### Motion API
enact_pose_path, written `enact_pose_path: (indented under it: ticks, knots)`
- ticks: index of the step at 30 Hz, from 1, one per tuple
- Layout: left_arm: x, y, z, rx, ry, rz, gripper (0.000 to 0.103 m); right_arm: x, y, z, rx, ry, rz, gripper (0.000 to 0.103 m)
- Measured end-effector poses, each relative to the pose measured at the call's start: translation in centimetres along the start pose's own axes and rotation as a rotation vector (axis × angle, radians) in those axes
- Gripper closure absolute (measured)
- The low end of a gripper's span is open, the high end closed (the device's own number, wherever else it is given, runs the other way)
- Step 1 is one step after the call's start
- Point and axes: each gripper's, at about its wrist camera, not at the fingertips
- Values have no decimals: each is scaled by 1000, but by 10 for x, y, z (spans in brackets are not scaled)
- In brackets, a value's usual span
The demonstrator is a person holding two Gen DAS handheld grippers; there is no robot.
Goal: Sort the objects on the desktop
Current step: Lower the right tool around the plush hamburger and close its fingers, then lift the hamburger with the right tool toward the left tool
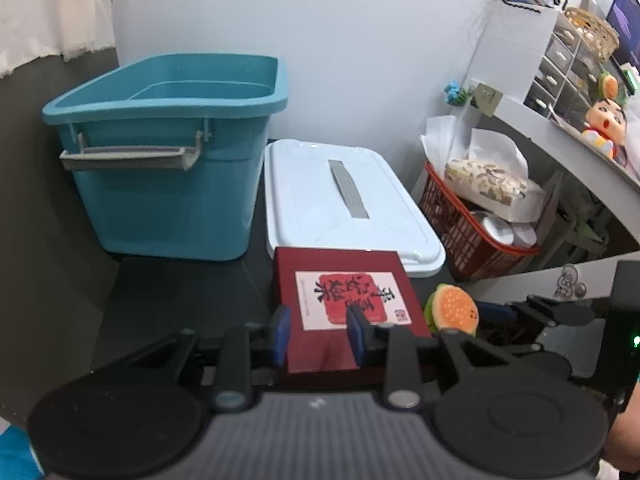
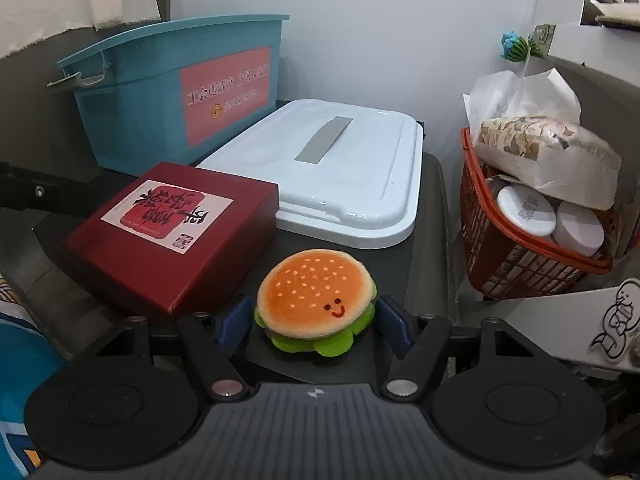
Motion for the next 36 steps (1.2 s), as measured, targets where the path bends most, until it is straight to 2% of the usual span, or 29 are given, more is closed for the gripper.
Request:
enact_pose_path:
  ticks: [2,4,6,21,36]
  knots:
    - [0,1,0,2,-1,3,69,0,1,1,-7,-3,3,34]
    - [0,2,1,3,-2,5,69,0,1,1,6,-10,3,43]
    - [0,3,1,5,-6,5,69,-1,2,0,8,0,7,45]
    - [-1,3,3,11,-16,7,69,-1,4,1,44,-28,1,46]
    - [2,8,2,0,-13,19,69,-3,8,-2,22,-17,2,46]
Point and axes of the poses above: each gripper's, at about its wrist camera, not at the fingertips, and y roughly against the way its jaws point, z to its right, x to its top, and after that the axes turned 6 degrees about y, right-handed
